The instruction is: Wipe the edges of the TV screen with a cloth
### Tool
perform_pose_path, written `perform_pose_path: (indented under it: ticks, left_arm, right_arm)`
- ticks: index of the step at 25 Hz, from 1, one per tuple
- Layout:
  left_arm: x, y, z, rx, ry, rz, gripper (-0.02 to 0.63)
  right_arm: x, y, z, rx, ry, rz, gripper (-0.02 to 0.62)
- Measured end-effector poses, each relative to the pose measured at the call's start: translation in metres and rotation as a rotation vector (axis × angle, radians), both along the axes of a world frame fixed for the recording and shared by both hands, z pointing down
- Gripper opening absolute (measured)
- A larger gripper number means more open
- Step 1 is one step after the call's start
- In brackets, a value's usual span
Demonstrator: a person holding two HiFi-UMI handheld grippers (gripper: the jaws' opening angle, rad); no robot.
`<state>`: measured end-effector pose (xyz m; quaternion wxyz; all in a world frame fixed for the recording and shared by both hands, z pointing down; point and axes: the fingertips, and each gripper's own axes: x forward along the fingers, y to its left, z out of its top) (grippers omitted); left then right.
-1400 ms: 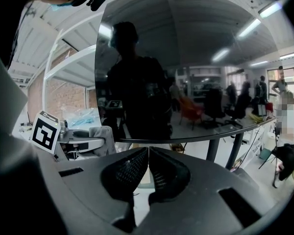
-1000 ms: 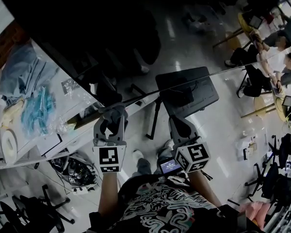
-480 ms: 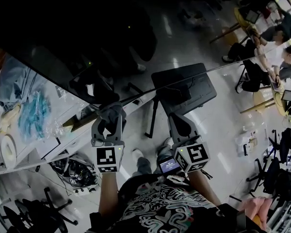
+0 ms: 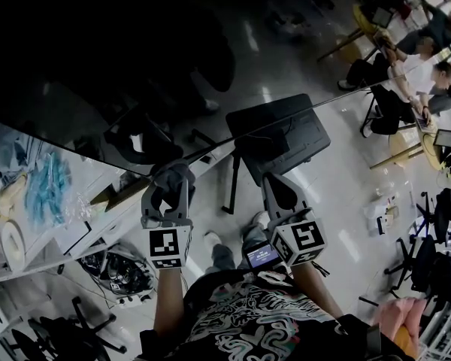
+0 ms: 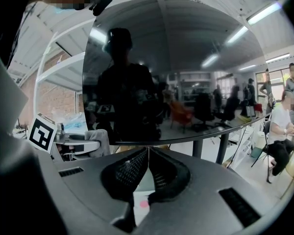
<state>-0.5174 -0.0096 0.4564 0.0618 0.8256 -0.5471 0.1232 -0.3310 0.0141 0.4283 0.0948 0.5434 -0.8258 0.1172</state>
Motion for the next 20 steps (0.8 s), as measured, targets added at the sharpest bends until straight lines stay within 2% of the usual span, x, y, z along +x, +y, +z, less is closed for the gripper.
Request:
perform_pose_path:
  ticks: [20]
  left_arm:
    - [0.025,-0.010,0.001,-0.013,-0.008,0.006,0.140]
  right_arm:
    - [0.027,-0.009,0.002,-0.001,-0.014,0.016,0.029]
